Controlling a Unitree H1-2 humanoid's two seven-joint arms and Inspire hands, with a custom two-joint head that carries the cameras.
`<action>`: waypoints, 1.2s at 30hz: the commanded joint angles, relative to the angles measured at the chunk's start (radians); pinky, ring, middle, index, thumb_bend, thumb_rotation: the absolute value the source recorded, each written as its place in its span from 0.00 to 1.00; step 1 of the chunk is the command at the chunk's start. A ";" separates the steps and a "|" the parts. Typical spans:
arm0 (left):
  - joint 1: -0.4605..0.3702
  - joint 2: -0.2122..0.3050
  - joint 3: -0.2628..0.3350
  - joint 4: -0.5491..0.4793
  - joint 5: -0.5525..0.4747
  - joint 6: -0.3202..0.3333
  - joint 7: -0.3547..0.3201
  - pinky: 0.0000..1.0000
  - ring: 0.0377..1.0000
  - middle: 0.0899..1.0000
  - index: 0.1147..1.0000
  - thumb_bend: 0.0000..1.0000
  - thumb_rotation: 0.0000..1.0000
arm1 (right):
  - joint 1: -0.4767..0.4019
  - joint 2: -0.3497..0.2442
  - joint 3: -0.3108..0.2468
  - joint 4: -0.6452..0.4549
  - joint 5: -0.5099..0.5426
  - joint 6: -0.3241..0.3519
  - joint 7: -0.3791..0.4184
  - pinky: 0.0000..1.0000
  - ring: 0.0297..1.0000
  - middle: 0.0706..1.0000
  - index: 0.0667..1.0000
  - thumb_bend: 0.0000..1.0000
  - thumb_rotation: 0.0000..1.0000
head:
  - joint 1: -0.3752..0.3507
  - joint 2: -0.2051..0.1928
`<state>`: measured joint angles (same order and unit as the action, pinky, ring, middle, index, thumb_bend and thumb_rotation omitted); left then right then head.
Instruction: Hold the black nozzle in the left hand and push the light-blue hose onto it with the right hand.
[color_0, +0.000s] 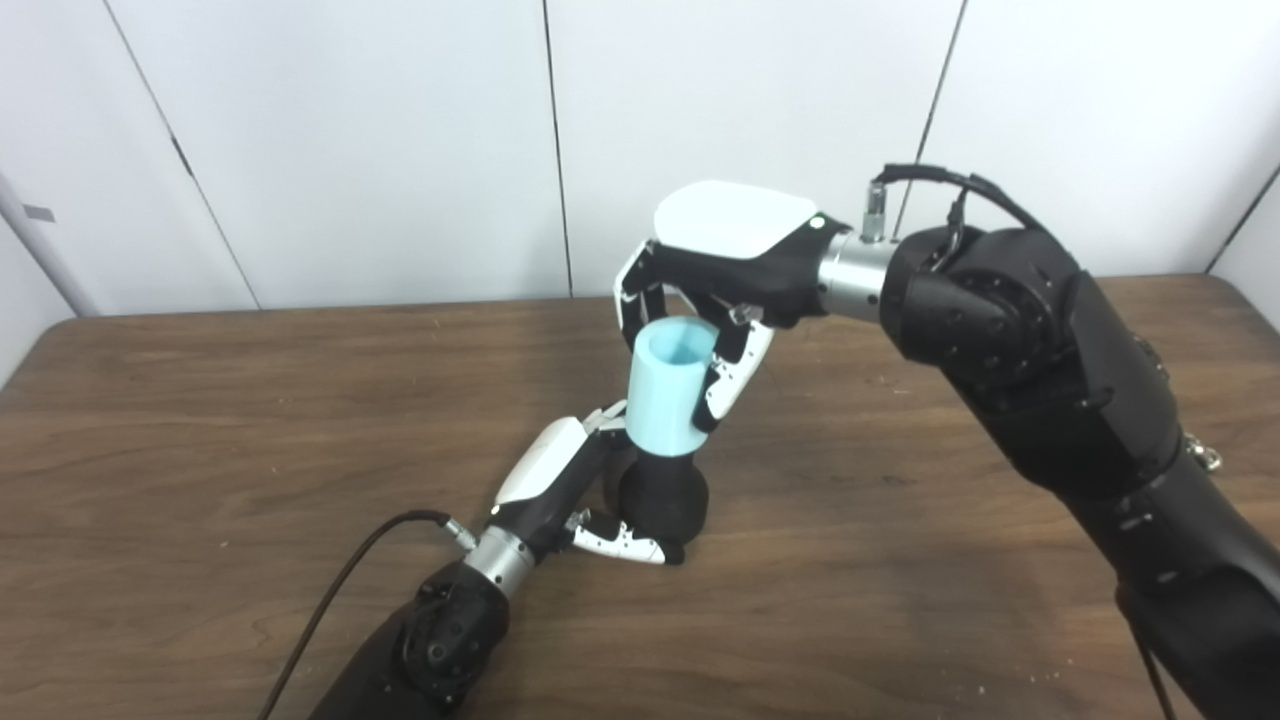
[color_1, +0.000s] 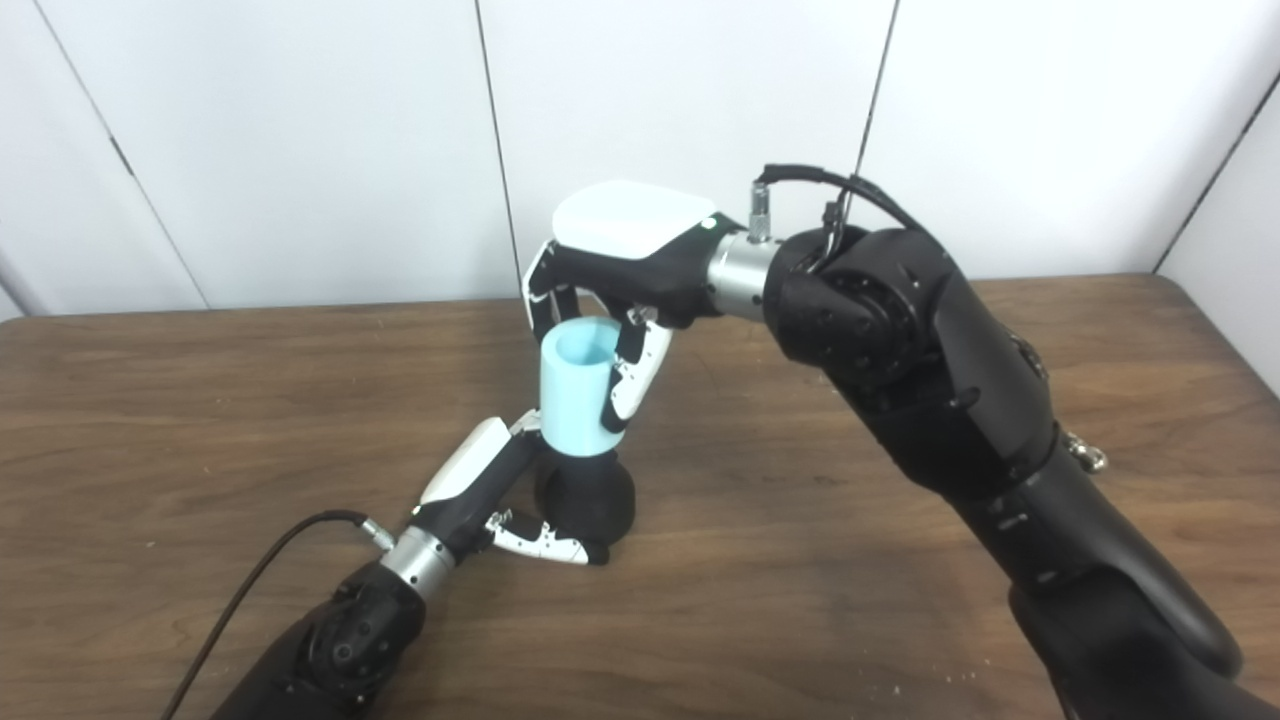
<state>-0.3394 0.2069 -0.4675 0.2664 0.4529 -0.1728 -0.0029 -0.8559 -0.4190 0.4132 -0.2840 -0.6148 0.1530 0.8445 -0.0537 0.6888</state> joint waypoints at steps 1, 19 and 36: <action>0.169 -0.024 -0.063 0.114 0.051 0.021 -0.020 1.00 0.96 0.79 0.42 0.50 0.08 | -0.056 0.002 -0.018 -0.020 -0.014 -0.004 -0.020 0.11 0.17 0.43 0.45 0.53 0.00 | -0.002 0.001; 0.173 -0.024 -0.062 0.103 0.050 0.024 -0.023 1.00 0.96 0.79 0.42 0.50 0.08 | -0.019 0.004 -0.002 -0.066 -0.043 0.033 0.019 0.11 0.17 0.43 0.45 0.53 0.00 | 0.000 0.007; 0.172 -0.021 -0.061 0.090 0.052 0.037 -0.035 1.00 0.96 0.79 0.42 0.50 0.08 | 0.048 -0.019 0.012 -0.155 -0.143 -0.140 -0.023 0.07 0.10 0.43 0.44 0.53 0.00 | -0.001 0.011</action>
<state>-0.3363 0.2028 -0.4674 0.2595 0.4586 -0.1700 -0.0039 -0.7816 -0.4104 0.4396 -0.3965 -0.7533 0.0541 0.8470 -0.0537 0.6995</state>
